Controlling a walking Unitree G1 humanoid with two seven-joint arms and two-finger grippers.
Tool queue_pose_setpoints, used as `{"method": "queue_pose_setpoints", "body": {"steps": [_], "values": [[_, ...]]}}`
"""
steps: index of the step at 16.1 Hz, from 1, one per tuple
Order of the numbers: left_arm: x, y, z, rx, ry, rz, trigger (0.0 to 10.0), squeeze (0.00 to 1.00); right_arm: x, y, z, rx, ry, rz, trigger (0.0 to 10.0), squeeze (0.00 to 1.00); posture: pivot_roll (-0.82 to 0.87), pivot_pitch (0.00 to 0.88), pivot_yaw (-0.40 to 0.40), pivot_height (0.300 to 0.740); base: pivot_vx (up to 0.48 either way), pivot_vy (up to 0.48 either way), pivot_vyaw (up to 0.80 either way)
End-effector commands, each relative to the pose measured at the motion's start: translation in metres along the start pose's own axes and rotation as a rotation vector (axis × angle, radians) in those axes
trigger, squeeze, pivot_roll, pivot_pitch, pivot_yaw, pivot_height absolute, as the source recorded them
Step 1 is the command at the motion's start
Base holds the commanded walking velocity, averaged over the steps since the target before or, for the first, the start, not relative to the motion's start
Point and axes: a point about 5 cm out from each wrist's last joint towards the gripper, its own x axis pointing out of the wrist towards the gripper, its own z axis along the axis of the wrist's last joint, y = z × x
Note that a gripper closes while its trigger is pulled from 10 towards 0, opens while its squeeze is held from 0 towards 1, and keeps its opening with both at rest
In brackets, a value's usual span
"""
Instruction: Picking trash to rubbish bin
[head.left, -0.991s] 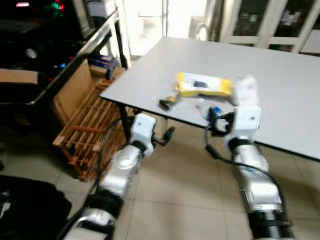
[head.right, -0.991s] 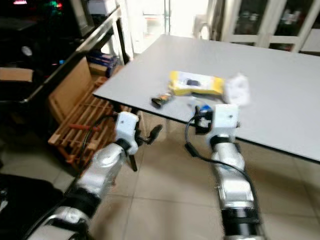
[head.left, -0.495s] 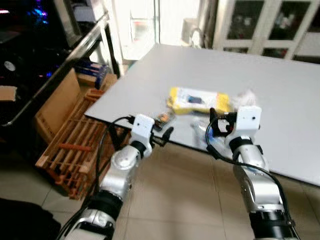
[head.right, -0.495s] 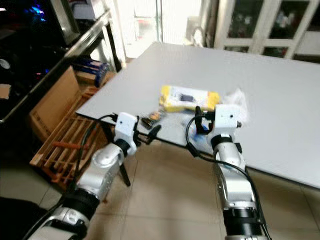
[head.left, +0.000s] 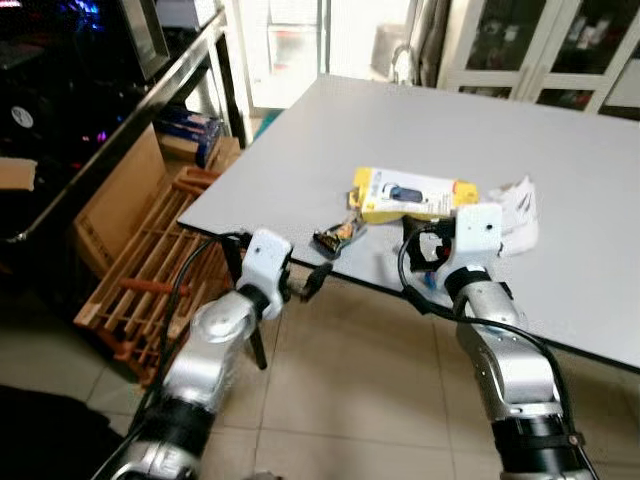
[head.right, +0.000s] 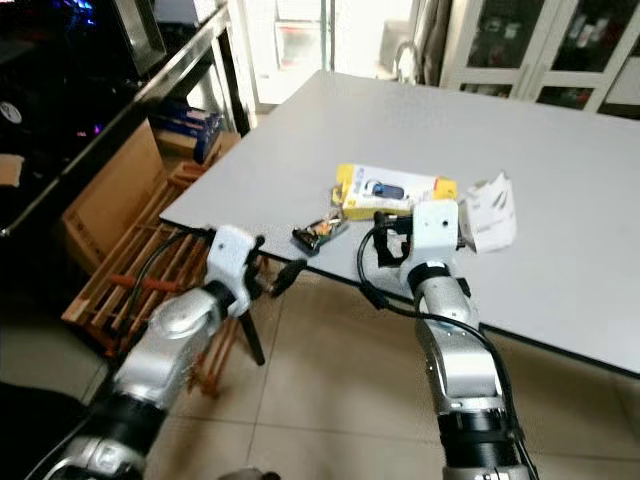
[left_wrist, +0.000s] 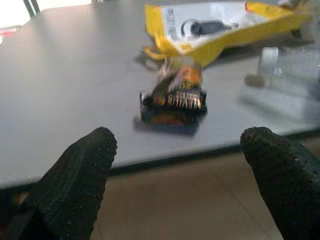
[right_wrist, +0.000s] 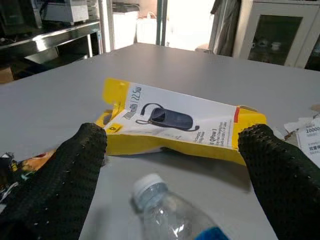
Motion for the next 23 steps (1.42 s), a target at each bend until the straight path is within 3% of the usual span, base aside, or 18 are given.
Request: {"method": "queue_pose_setpoints", "body": {"steps": [1, 4, 9, 14, 23], "values": [[-0.003, -0.001, 0.007, -0.018, -0.011, -0.027, 10.0, 0.00, -0.003, -0.003, -0.002, -0.002, 0.015, -0.017, 10.0, 0.00, -0.05, 0.108, 0.049, 0.740, 0.000, 0.000, 0.00], [-0.009, 0.002, 0.006, -0.035, 0.024, -0.052, 10.0, 0.00, -0.004, -0.002, -0.004, 0.002, 0.033, -0.020, 10.0, 0.00, -0.03, 0.131, 0.064, 0.740, 0.000, 0.000, 0.00], [-0.035, -0.015, 0.012, -0.137, 0.152, -0.279, 10.0, 0.00, -0.001, -0.007, -0.006, -0.006, 0.082, -0.029, 10.0, 0.00, 0.01, 0.176, 0.090, 0.740, 0.000, 0.000, 0.00], [-0.051, -0.019, 0.010, -0.157, 0.234, -0.334, 10.0, 0.00, 0.002, -0.014, -0.006, -0.056, 0.116, -0.017, 10.0, 0.00, 0.02, 0.205, 0.105, 0.740, 0.000, 0.000, 0.00], [-0.052, -0.026, 0.020, -0.216, 0.238, -0.351, 10.0, 0.00, 0.004, -0.026, -0.012, -0.108, 0.208, 0.101, 10.0, 0.00, 0.01, 0.210, 0.076, 0.740, 0.000, 0.000, 0.00]]}}
